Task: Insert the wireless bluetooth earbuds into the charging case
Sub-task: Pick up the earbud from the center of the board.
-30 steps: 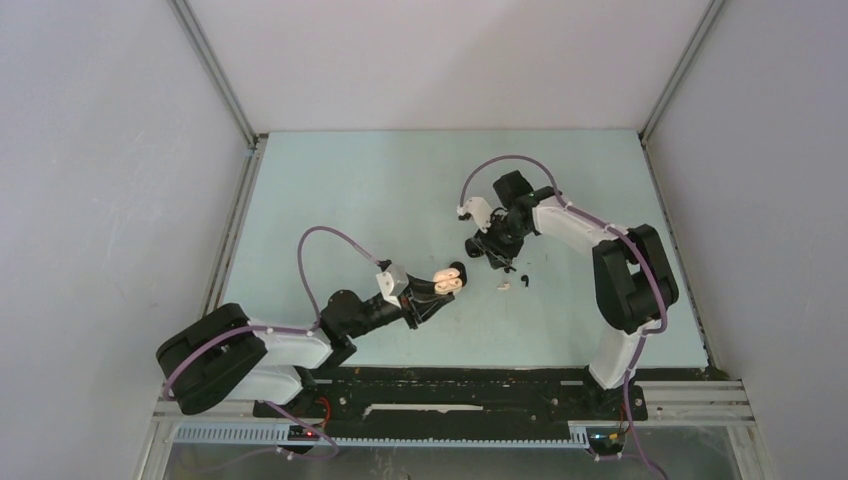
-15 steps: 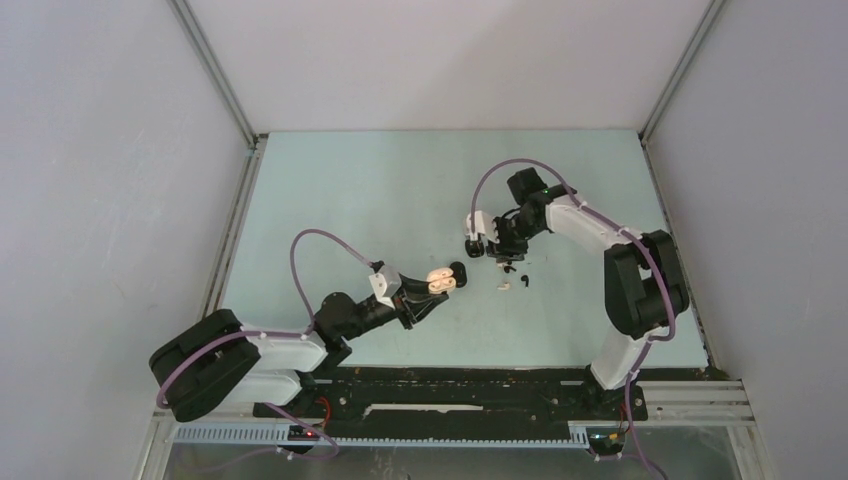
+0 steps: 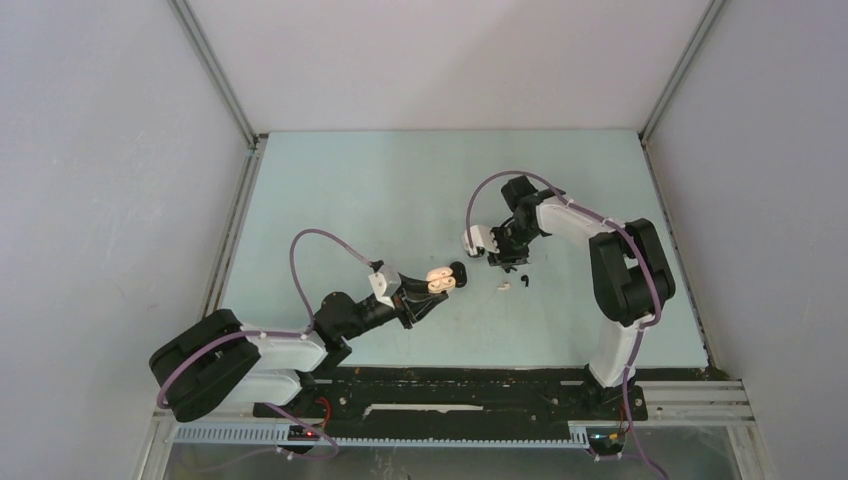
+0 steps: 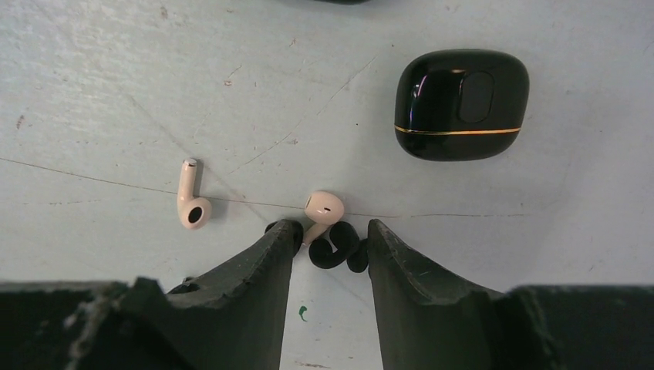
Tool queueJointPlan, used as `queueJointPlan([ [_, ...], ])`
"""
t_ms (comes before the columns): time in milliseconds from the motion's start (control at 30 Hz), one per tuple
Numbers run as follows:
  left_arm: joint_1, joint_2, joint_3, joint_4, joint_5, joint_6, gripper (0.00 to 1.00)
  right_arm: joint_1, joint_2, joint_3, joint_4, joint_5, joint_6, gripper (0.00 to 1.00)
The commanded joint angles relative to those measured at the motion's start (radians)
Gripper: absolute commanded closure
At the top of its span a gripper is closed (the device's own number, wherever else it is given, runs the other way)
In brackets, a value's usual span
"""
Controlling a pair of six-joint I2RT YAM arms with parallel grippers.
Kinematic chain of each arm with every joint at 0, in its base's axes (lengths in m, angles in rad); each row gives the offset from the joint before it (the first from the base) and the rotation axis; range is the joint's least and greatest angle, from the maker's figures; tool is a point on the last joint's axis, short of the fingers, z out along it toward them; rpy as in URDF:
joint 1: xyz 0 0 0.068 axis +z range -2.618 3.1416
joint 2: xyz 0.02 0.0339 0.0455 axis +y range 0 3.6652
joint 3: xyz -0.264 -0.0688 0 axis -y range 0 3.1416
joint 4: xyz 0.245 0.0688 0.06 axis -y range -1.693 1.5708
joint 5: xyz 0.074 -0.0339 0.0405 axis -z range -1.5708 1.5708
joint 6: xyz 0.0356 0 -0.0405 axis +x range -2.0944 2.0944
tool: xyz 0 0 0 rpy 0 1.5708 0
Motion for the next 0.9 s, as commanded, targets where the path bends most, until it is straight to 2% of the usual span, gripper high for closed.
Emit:
queueJointPlan([
  [0,0.003,-0.009,0.003,0.048,-0.011,0.015,1.00,0.008,0.025,0.005,0.020,0.031,-0.029,0.57],
  [433,0.005,-0.009,0.004,0.047,-0.007,0.013,1.00,0.025,0.061,0.004,0.036,0.048,0.003,0.60],
  [733,0.005,-0.004,0.005,0.048,-0.002,0.012,1.00,0.029,0.084,0.005,0.036,0.069,0.034,0.67],
  [867,0.006,0.000,0.008,0.048,0.002,0.012,1.00,0.029,0.101,0.024,0.019,0.064,0.075,0.64],
])
